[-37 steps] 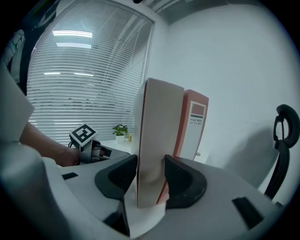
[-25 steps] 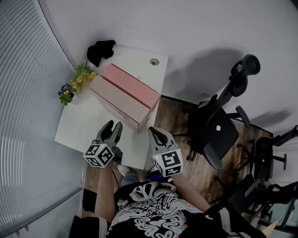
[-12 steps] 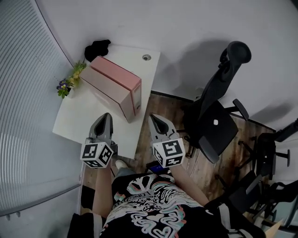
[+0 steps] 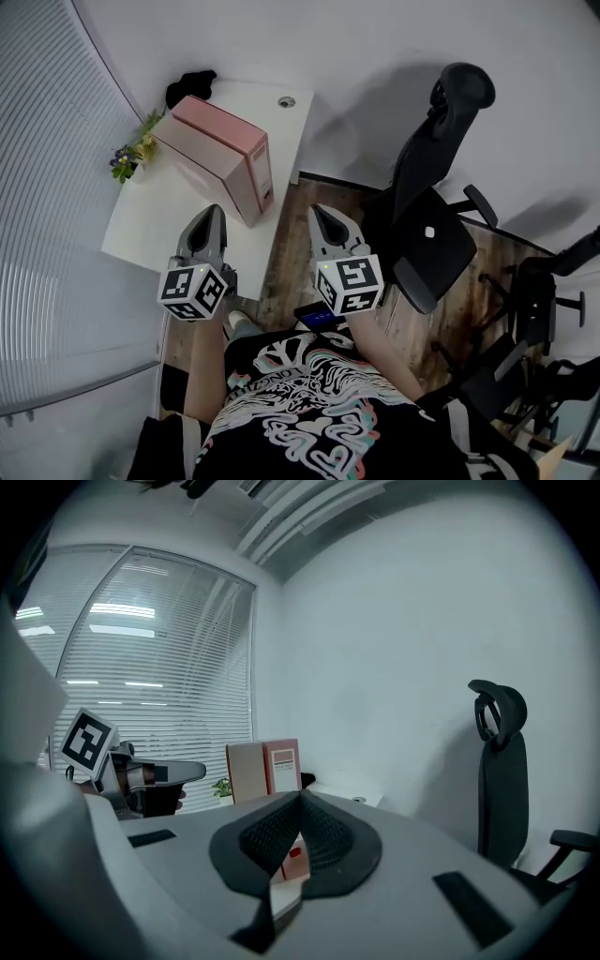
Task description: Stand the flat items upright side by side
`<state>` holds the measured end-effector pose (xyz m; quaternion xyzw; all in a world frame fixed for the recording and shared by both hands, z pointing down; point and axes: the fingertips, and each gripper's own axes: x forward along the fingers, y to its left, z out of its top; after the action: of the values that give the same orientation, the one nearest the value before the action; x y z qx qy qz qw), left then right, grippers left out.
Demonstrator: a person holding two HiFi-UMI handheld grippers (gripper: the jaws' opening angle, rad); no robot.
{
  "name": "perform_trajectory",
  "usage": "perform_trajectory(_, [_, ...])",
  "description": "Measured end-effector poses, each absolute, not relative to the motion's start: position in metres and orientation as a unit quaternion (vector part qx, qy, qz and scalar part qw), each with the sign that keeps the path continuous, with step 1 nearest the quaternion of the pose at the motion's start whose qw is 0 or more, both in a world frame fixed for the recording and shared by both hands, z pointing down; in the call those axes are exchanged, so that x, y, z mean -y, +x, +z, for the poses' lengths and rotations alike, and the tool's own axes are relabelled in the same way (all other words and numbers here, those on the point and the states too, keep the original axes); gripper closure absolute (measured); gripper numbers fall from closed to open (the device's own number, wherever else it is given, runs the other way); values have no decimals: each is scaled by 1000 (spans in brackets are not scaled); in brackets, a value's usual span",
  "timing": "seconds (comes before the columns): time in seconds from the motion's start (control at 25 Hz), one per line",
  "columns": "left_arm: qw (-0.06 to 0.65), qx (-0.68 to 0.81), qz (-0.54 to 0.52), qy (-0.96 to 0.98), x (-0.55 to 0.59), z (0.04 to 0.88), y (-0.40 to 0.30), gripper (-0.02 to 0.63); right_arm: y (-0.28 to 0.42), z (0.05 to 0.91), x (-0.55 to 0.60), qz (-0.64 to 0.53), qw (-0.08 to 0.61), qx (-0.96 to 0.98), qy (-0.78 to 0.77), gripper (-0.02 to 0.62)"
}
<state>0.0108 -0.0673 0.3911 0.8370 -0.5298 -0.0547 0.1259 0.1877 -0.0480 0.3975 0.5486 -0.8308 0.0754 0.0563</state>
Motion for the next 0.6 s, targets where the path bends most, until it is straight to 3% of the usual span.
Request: perform_trajectory(0.6, [120,534,-69,834,61,383,18,605,190,397,42,77,60,833,544,595])
